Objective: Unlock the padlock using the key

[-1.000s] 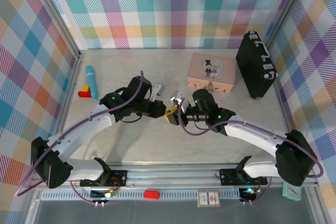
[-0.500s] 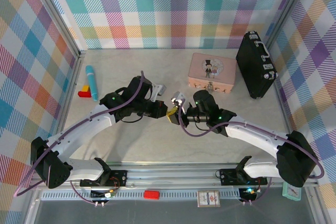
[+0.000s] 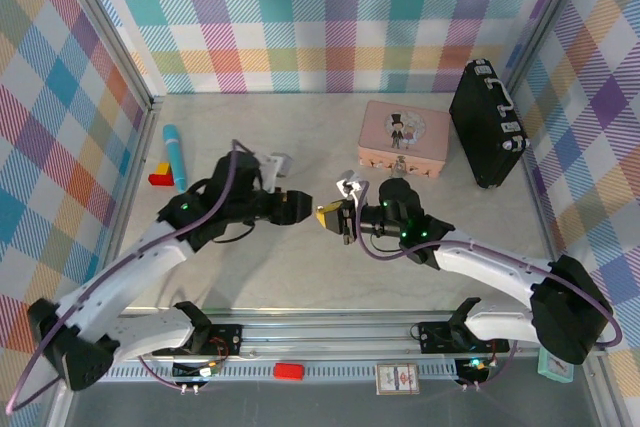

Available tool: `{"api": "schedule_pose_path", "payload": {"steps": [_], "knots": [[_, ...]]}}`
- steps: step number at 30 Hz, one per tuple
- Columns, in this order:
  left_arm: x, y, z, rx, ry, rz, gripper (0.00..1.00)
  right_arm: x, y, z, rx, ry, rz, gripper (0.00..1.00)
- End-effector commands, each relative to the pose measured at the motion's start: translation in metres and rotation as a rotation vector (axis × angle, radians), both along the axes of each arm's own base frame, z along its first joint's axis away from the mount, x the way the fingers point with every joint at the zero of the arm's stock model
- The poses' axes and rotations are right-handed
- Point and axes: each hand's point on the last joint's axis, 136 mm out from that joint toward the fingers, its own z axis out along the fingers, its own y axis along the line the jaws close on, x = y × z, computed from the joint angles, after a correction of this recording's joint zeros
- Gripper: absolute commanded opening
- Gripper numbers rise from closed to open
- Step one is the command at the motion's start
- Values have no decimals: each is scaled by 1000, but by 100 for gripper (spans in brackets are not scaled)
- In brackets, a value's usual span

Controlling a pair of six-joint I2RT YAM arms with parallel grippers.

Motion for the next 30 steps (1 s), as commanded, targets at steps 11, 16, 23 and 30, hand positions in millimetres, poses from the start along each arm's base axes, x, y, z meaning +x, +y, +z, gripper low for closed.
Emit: {"api": "schedule_pose_path", "payload": {"steps": [11,16,23,30], "knots": [[-17,-3,32,-248,-350,-134,62,8,-8,67,363,188,-105,0],[-21,-11,35,-256,-351,-195,59,-4,-9,66,323,106,-48,0],[-25,-23,28,-285,-301,-264,46,-19,-16,76,331,5,-2,0],[-35,-30,32,-361,-305,-332,37,-34,-10,89,374,-9,99,0]]}}
